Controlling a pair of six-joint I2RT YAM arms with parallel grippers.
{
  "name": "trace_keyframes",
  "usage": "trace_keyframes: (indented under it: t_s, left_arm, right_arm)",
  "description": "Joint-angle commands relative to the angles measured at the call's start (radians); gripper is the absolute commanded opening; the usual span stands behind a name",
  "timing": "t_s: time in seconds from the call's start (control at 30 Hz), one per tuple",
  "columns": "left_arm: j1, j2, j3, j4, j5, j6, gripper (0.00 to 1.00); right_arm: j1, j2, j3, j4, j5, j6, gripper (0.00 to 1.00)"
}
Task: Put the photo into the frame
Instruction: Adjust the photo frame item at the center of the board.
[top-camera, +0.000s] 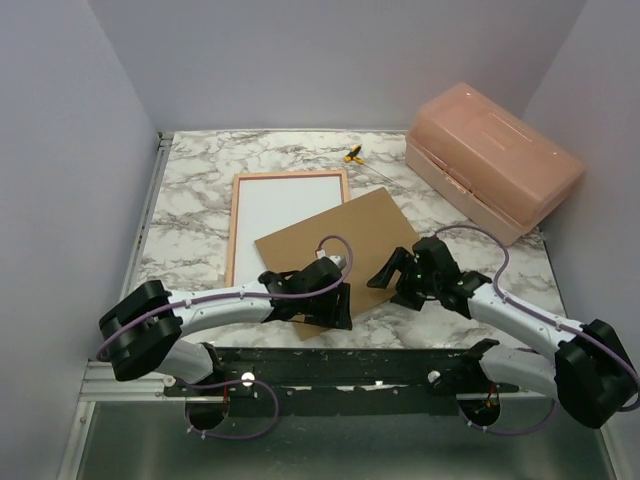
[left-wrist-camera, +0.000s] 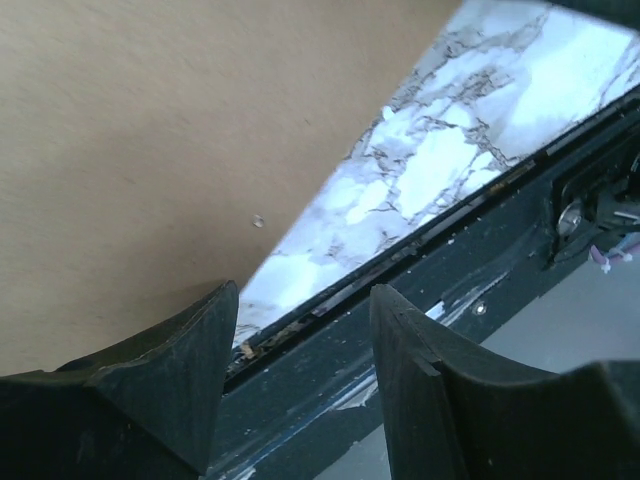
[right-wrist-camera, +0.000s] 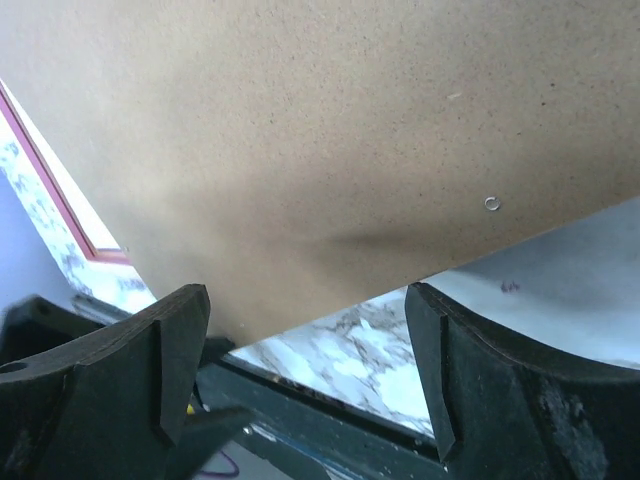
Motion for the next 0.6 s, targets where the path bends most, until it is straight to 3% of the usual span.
trace_keyframes:
  t_s: [0.0,0.27,0.57]
  left_arm:
    - [-0.043,0.036,0.006,0.060,0.054,-0.029,0.56]
    - [-0.069,0.060,0.050,0.163,0.121,-0.040,0.56]
    - [-0.061,-0.110,-0.017,0.289,0.124,-0.063,0.61]
  right_arm:
    - [-0.055,0.063,0.092,0.076,0.016,-0.077,0.87]
    - [-0.119,0.163,0.179,0.072,-0.037,-0.137,0.87]
    - [-0.133,0.013,0.021,0.084,-0.057,-0.051,0.86]
